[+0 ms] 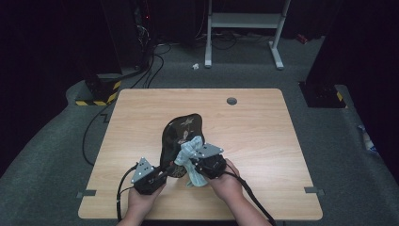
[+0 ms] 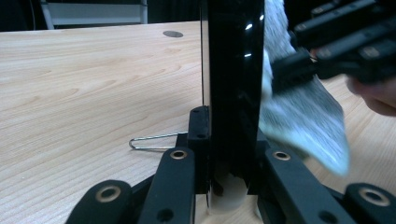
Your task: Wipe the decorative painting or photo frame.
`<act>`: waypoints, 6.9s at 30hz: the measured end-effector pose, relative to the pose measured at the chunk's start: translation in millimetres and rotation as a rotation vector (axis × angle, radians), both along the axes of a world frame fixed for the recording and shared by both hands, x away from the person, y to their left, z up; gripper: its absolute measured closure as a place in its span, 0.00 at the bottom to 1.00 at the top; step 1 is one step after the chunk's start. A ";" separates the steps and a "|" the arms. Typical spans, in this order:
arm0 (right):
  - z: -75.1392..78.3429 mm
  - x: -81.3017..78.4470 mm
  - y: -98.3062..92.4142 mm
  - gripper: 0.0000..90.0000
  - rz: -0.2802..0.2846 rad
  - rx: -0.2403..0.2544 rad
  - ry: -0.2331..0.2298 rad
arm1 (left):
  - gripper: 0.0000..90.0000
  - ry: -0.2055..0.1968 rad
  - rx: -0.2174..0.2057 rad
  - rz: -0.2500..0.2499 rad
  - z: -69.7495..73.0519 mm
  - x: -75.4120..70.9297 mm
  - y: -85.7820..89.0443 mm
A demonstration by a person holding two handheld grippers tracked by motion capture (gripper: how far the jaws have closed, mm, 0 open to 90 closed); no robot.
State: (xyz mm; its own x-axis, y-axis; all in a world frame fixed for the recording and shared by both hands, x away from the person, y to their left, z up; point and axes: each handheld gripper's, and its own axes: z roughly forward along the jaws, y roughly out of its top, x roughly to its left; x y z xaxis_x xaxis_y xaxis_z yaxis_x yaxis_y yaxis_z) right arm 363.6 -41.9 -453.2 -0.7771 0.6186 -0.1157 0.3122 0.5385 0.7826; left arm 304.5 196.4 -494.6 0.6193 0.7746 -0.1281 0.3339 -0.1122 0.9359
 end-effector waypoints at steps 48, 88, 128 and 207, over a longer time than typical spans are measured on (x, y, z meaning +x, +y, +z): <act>-8.5 29.4 -18.6 0.76 -0.083 -0.014 0.056 | 0.89 0.004 -0.016 -0.001 -1.1 1.3 -0.6; -39.4 17.1 -7.2 0.76 -0.040 -0.073 0.087 | 0.89 0.016 -0.012 0.011 0.0 1.0 -2.3; -52.6 -27.7 21.0 0.76 0.103 -0.082 0.119 | 0.89 0.032 -0.021 0.020 0.4 0.9 -2.7; -51.9 -17.4 3.0 0.75 0.073 -0.004 0.120 | 0.80 0.021 -0.006 0.031 6.1 -2.7 -1.1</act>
State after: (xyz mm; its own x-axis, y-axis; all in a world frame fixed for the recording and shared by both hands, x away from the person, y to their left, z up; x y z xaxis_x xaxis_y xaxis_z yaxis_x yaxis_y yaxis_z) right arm 346.2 -38.9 -505.1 -0.8283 0.5599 -0.0216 0.3635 0.5662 0.7398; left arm 301.8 195.2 -488.4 0.5919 0.7927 -0.1459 0.3571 -0.0957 0.9291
